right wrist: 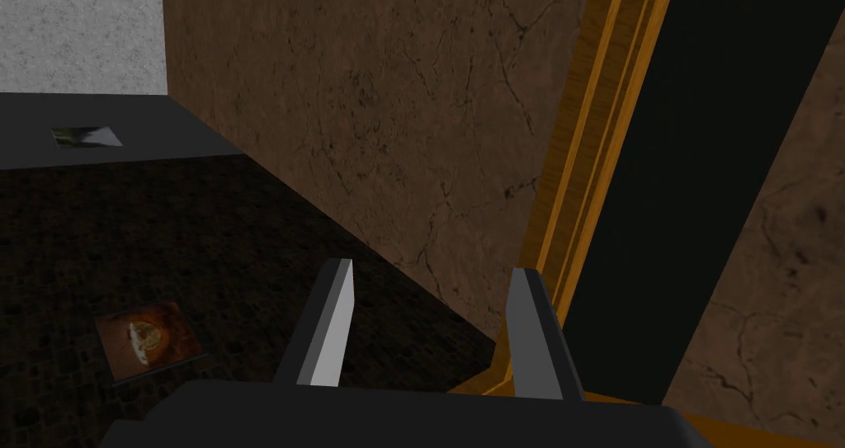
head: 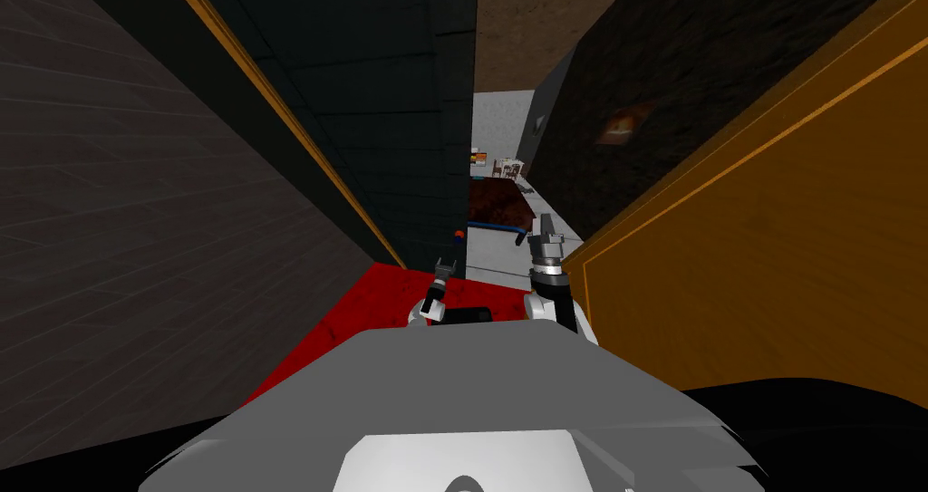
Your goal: Pull the door open
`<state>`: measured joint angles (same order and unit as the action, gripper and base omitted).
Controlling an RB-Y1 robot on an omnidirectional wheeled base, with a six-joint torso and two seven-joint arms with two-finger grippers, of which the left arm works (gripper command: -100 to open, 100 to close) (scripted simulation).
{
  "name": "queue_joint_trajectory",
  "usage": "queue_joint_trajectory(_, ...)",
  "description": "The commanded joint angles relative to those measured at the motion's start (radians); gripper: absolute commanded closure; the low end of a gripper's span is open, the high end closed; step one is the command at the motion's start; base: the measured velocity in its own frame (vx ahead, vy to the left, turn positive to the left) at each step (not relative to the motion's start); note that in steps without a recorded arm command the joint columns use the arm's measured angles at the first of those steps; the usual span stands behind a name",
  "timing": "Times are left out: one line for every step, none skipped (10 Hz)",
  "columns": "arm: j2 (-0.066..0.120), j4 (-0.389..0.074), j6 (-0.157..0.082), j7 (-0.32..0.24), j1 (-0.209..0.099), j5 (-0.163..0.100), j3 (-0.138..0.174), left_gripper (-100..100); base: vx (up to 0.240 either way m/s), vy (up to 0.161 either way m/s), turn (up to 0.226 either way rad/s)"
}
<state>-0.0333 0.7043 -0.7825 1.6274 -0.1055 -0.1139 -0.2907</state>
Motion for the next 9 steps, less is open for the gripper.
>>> queue_joint_trajectory(-0.010, -0.015, 0.003, 0.028, -0.004, 0.001, -0.005, -100, 0.160, -0.134, 0.178)
queue_joint_trajectory(-0.008, -0.015, -0.001, 0.017, -0.006, 0.000, -0.002, -100, 0.072, -0.067, 0.044)
queue_joint_trajectory(0.011, -0.016, 0.000, 0.020, -0.005, -0.001, 0.001, -100, 0.007, 0.032, -0.213)
queue_joint_trajectory(0.025, -0.017, 0.000, 0.019, -0.004, -0.001, 0.004, -100, -0.025, 0.086, -0.270)
queue_joint_trajectory(0.050, -0.018, 0.001, 0.019, -0.001, -0.002, 0.011, -100, -0.054, 0.114, -0.364)
queue_joint_trajectory(0.069, -0.018, 0.002, 0.018, 0.001, -0.004, 0.017, -100, -0.084, 0.120, -0.307)
queue_joint_trajectory(0.069, -0.018, 0.002, 0.018, 0.001, -0.004, 0.017, -100, -0.067, 0.068, -0.056)
queue_joint_trajectory(0.096, -0.019, 0.002, 0.018, 0.004, -0.006, 0.026, -100, -0.053, 0.053, -0.286)
queue_joint_trajectory(0.114, -0.020, 0.003, 0.018, 0.006, -0.008, 0.034, -100, -0.061, 0.062, -0.316)
